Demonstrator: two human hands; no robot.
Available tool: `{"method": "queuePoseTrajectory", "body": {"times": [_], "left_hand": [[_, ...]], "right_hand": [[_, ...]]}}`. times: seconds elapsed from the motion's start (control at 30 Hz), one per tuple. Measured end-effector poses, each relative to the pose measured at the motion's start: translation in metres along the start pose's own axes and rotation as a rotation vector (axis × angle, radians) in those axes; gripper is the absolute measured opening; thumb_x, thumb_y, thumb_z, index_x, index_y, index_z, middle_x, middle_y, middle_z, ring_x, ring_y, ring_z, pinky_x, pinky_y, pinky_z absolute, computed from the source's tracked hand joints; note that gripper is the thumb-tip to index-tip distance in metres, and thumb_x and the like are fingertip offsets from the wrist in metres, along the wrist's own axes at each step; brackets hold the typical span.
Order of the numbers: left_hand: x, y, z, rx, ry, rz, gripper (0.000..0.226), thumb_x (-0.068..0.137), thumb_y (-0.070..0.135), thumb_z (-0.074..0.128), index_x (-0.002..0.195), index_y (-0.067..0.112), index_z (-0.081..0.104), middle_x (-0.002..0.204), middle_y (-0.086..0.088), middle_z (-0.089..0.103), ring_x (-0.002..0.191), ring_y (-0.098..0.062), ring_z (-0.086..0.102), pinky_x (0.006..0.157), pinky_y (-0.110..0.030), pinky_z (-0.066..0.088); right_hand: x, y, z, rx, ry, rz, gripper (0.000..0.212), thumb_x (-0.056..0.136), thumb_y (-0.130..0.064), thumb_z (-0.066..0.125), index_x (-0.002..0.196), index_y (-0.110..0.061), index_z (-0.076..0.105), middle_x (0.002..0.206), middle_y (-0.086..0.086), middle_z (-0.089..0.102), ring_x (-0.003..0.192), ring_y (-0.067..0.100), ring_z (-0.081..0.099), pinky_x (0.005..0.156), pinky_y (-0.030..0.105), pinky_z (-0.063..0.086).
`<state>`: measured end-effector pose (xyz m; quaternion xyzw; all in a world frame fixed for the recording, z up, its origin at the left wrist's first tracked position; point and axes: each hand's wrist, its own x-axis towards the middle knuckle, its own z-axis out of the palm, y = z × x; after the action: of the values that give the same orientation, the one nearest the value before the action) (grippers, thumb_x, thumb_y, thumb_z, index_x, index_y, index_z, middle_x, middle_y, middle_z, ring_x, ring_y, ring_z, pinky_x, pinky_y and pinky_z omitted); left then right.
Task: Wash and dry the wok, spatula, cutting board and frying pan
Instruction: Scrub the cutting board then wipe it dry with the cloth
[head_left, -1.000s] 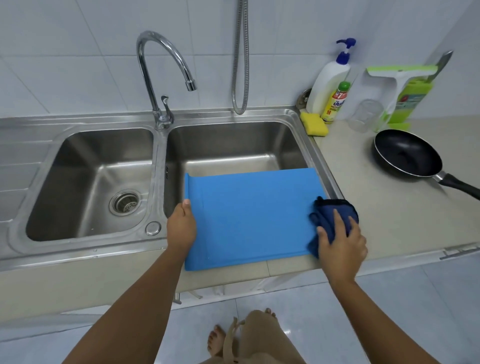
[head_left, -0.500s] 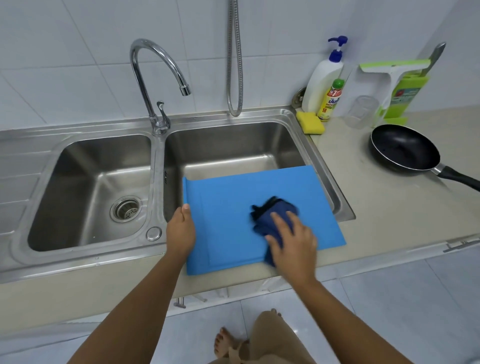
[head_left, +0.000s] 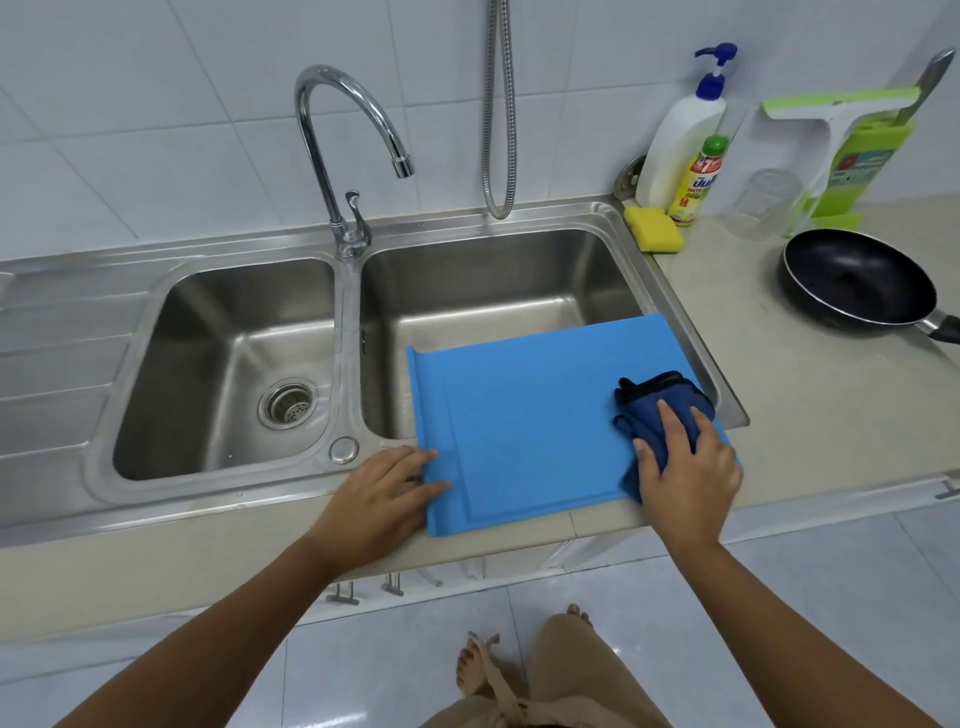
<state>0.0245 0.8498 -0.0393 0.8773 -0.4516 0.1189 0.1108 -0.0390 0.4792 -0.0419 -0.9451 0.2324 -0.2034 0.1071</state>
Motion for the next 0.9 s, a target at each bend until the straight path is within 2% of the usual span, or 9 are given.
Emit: {"method": "queuePoseTrajectory", "body": {"times": [0.13, 0.23, 0.3, 0.4, 0.53, 0.63, 0.73, 0.8, 0.9], "left_hand": [[0.009, -0.011, 0.0, 0.098, -0.025, 0.182, 0.025, 0.101, 0.031, 0.046, 0.104, 0.019, 0.068, 0.124, -0.006, 0.064, 0.119, -0.03, 0.057, 0.11, -0.046, 0.034], [0.017, -0.017, -0.013, 0.142, 0.017, 0.213, 0.017, 0.1, 0.026, 0.044, 0.106, 0.019, 0.059, 0.119, -0.005, 0.065, 0.119, -0.027, 0.058, 0.113, -0.048, 0.027], [0.032, -0.015, -0.028, 0.143, 0.058, 0.223, 0.015, 0.101, 0.024, 0.042, 0.107, 0.018, 0.053, 0.116, -0.007, 0.065, 0.119, -0.028, 0.058, 0.112, -0.049, 0.029], [0.065, -0.005, -0.049, 0.135, 0.096, 0.295, 0.013, 0.098, 0.024, 0.048, 0.107, 0.015, 0.05, 0.111, -0.011, 0.064, 0.115, -0.03, 0.058, 0.109, -0.052, 0.035], [0.099, 0.011, -0.071, 0.097, 0.134, 0.357, 0.017, 0.105, 0.027, 0.04, 0.107, 0.013, 0.05, 0.103, -0.012, 0.063, 0.109, -0.029, 0.058, 0.111, -0.052, 0.033], [0.121, 0.026, -0.089, 0.029, 0.145, 0.368, 0.023, 0.106, 0.031, 0.034, 0.108, 0.013, 0.048, 0.1, -0.012, 0.06, 0.103, -0.027, 0.059, 0.111, -0.052, 0.031], [0.152, 0.049, -0.103, -0.088, 0.208, 0.344, 0.033, 0.105, 0.038, 0.029, 0.106, 0.013, 0.049, 0.095, -0.01, 0.061, 0.093, -0.022, 0.057, 0.111, -0.046, 0.031], [0.178, 0.069, -0.112, -0.198, 0.246, 0.253, 0.034, 0.104, 0.04, 0.033, 0.105, 0.01, 0.05, 0.093, -0.011, 0.062, 0.089, -0.021, 0.053, 0.102, -0.035, 0.034], [0.207, 0.086, -0.125, -0.352, 0.243, 0.007, 0.032, 0.098, 0.034, 0.051, 0.106, 0.003, 0.057, 0.094, -0.012, 0.058, 0.084, -0.017, 0.048, 0.073, -0.018, 0.028]], "right_hand": [[0.003, 0.0, -0.002, 0.031, -0.017, -0.008, 0.053, 0.088, -0.045, 0.051, 0.137, -0.025, 0.053, 0.137, 0.015, 0.05, 0.112, 0.039, 0.05, 0.09, 0.054, 0.041], [0.013, -0.005, -0.011, 0.108, -0.042, 0.031, 0.049, 0.09, -0.043, 0.057, 0.136, -0.025, 0.055, 0.139, 0.012, 0.049, 0.114, 0.039, 0.049, 0.093, 0.055, 0.039], [0.012, -0.023, -0.019, 0.215, -0.056, 0.068, 0.048, 0.09, -0.042, 0.06, 0.135, -0.024, 0.056, 0.14, 0.012, 0.049, 0.117, 0.039, 0.048, 0.096, 0.054, 0.037], [-0.012, -0.072, -0.035, 0.33, -0.022, -0.05, 0.053, 0.087, -0.052, 0.049, 0.132, -0.026, 0.058, 0.138, 0.008, 0.052, 0.112, 0.033, 0.05, 0.092, 0.046, 0.04], [-0.026, -0.105, -0.058, 0.439, 0.017, -0.164, 0.051, 0.09, -0.05, 0.048, 0.136, -0.029, 0.053, 0.141, 0.002, 0.048, 0.115, 0.023, 0.048, 0.095, 0.042, 0.038], [-0.008, -0.087, -0.073, 0.57, 0.087, -0.11, 0.053, 0.09, -0.05, 0.049, 0.137, -0.025, 0.053, 0.14, 0.004, 0.047, 0.12, 0.025, 0.047, 0.1, 0.045, 0.038], [0.018, -0.061, -0.087, 0.694, 0.192, 0.032, 0.057, 0.09, -0.05, 0.048, 0.14, -0.021, 0.05, 0.14, 0.008, 0.045, 0.128, 0.027, 0.044, 0.106, 0.052, 0.037], [0.032, -0.059, -0.095, 0.765, 0.264, 0.134, 0.059, 0.09, -0.049, 0.047, 0.141, -0.019, 0.047, 0.141, 0.008, 0.043, 0.13, 0.024, 0.041, 0.109, 0.052, 0.035], [0.037, -0.078, -0.1, 0.824, 0.327, 0.092, 0.057, 0.093, -0.045, 0.049, 0.142, -0.017, 0.046, 0.14, 0.009, 0.042, 0.131, 0.023, 0.04, 0.11, 0.046, 0.034]]}}
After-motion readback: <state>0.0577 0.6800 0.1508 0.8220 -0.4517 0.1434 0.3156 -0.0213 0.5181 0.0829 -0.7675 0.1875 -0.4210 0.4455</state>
